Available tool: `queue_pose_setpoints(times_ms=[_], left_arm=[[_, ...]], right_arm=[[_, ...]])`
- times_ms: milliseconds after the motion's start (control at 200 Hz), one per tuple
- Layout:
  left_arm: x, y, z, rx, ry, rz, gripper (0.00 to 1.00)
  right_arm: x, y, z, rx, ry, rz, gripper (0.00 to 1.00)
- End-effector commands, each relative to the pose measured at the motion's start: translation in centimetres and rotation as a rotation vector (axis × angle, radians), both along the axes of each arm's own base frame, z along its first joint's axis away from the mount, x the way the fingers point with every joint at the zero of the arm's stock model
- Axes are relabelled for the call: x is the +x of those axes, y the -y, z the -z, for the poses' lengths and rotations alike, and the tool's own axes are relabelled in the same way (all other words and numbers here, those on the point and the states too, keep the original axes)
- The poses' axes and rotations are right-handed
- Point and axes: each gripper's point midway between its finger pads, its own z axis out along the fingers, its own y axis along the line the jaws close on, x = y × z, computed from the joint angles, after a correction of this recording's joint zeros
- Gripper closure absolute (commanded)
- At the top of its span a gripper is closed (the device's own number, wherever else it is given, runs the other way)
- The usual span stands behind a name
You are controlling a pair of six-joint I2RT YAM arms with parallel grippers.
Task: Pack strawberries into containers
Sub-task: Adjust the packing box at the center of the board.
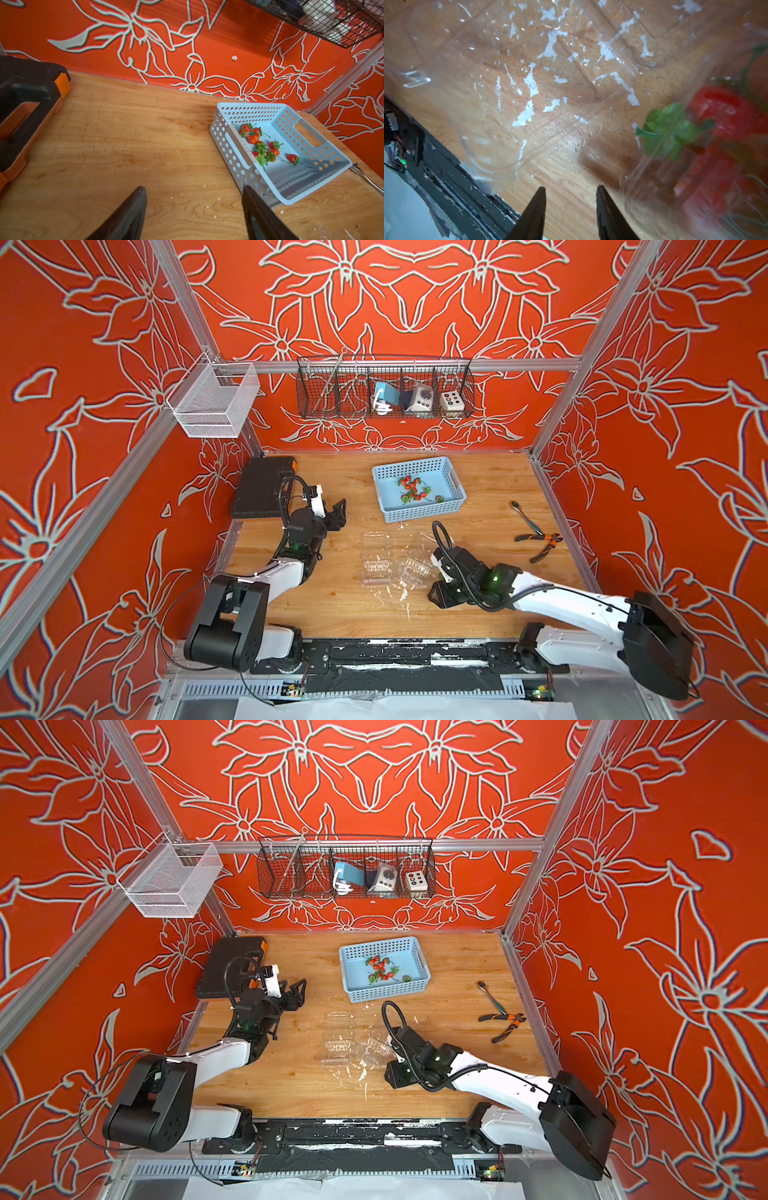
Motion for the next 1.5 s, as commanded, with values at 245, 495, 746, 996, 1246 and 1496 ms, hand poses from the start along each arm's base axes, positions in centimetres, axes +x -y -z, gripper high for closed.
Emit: queue_pose_setpoints(times_ms=[245,495,746,996,1246,1496], left_arm=[[0.2,1.1,-0.8,0.016,0.047,0.072,0.28],[0.6,3.0,0.3,0.017,0.03,0.189,0.29],[0.7,3.8,0.0,0.027,0.046,0.239,0.29],[0.8,4.1,-0.4,0.028,0.062,0.255,0.29],[0.9,4.6,-0.5,0.015,0.065,0.285,0.29],[1.1,4.9,-0.5,0.004,0.065,0.3,0.29]], right_arm=[[7.0,7.5,-0.3,-0.091,0.076,0.3,0.55],[11.5,5.3,-5.9,-0.022,0.176,0.181,0.56],[11.9,1.4,-5.8,-0.035,0.141,0.005,0.57],[13.3,-0.3,-1.8,-0.055,0.058,-0.028,0.57],[14.9,-0.9,1.3,-0.108,0.013,-0.043,0.57],[17.7,-1.9,1.0,-0.124,0.068,-0.045,0.56]])
